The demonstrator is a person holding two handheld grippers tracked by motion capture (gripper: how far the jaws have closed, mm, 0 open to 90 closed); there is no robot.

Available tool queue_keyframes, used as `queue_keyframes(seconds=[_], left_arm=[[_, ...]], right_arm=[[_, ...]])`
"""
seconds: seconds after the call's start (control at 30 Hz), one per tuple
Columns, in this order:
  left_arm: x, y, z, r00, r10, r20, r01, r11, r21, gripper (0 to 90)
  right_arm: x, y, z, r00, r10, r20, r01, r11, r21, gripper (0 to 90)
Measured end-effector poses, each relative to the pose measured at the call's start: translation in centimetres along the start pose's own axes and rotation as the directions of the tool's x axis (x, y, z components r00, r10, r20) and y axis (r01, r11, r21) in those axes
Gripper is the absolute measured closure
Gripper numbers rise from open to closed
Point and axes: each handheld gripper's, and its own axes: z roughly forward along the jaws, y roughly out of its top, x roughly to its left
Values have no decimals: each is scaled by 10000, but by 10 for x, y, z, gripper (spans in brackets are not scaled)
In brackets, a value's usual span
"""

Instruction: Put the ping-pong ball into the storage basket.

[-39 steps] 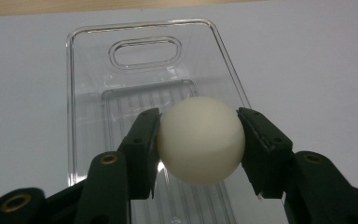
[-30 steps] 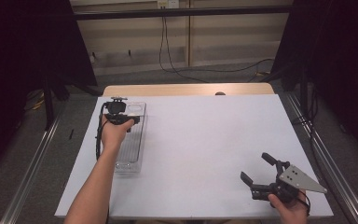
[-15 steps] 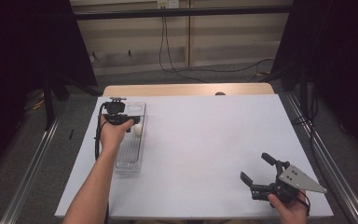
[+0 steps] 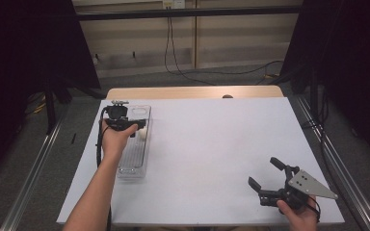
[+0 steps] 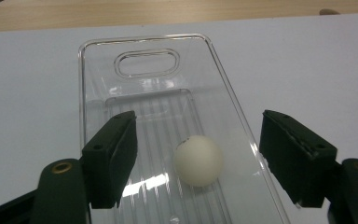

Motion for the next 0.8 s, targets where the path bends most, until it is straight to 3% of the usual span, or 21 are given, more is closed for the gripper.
queue_keyframes(seconds=[0.03,0.1,0.27,0.3,0.4,0.6,0.8], left_arm=[[1,0,-1,9999,137,-24,-137,9999,45,248],[-1,0,-3,9999,-105,44,106,9998,-175,223],[1,-1,-10,9996,3,267,8,9993,-381,208],[-1,-2,-10,9993,-207,310,223,9982,-549,195],[0,-4,-13,9996,-29,290,48,9980,-635,176],[-1,-8,-19,9992,-134,386,170,9953,-954,141],[-3,-12,-26,9991,154,395,-106,9931,-1170,128]], right_arm=[[0,0,0,10000,3,-25,-3,10000,-19,14],[0,0,0,10000,-2,-77,2,10000,-10,14],[0,0,1,10000,-43,-53,43,10000,8,14],[0,0,1,10000,-31,-54,31,10000,12,14],[0,0,0,10000,-28,-37,28,10000,27,14],[0,0,1,10000,-4,-58,4,10000,29,14],[0,0,1,10000,25,-73,-24,10000,67,14]])
